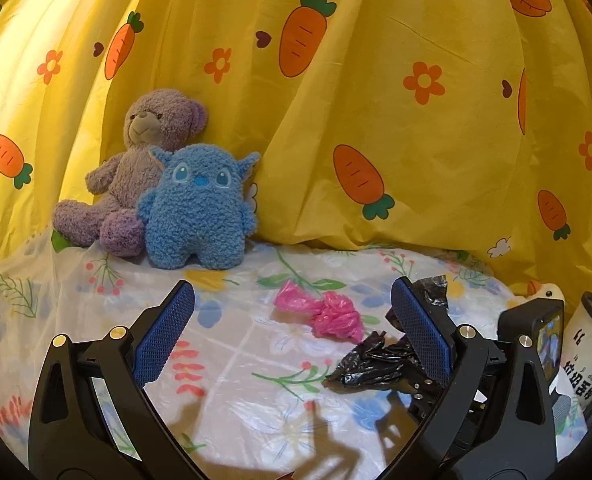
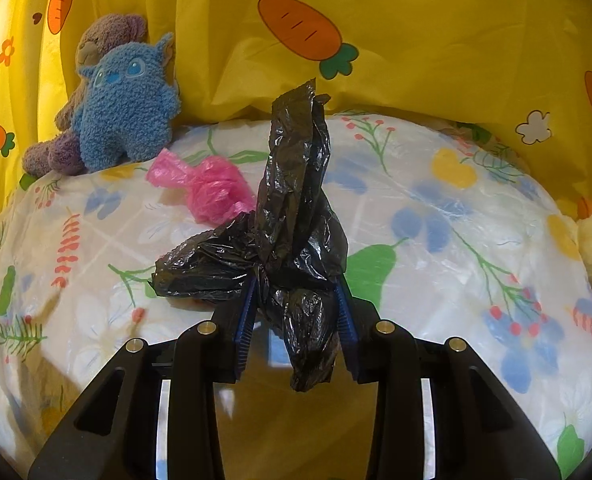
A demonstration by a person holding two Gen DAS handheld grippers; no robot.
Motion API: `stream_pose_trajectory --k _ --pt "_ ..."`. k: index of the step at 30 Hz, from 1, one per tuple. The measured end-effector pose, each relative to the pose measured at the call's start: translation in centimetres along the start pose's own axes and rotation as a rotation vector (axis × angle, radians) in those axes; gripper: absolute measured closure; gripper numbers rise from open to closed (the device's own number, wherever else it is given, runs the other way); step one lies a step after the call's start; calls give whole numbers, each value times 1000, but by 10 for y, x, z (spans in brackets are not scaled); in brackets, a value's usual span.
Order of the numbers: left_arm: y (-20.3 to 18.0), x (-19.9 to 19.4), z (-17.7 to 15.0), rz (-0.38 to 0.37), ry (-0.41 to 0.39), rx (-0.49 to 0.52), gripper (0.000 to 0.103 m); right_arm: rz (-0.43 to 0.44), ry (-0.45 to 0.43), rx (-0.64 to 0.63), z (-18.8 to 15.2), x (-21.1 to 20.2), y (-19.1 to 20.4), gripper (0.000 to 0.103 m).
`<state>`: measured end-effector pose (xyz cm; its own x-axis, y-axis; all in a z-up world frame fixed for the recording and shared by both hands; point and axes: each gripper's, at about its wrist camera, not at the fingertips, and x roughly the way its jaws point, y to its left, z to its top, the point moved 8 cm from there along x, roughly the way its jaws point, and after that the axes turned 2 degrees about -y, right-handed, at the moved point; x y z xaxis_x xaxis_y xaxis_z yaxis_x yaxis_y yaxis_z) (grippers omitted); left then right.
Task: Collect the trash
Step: 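Grasp the crumpled black plastic bag with the right tool, then close the left tool on the pink plastic bag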
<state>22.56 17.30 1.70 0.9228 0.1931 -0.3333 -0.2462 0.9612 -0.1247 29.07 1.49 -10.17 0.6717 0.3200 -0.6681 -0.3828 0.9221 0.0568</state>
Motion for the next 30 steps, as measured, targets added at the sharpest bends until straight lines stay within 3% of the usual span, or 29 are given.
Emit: stream_pose_trajectory --k 13,22,30 --pt "-40 98 -27 -64 135 29 16 -183 -190 101 7 -40 -68 65" --pt "-47 149 -55 -41 268 68 26 -184 -199 118 5 -39 -75 64" --pt "-50 165 -68 -43 314 101 45 -184 -206 111 5 -40 -72 64"
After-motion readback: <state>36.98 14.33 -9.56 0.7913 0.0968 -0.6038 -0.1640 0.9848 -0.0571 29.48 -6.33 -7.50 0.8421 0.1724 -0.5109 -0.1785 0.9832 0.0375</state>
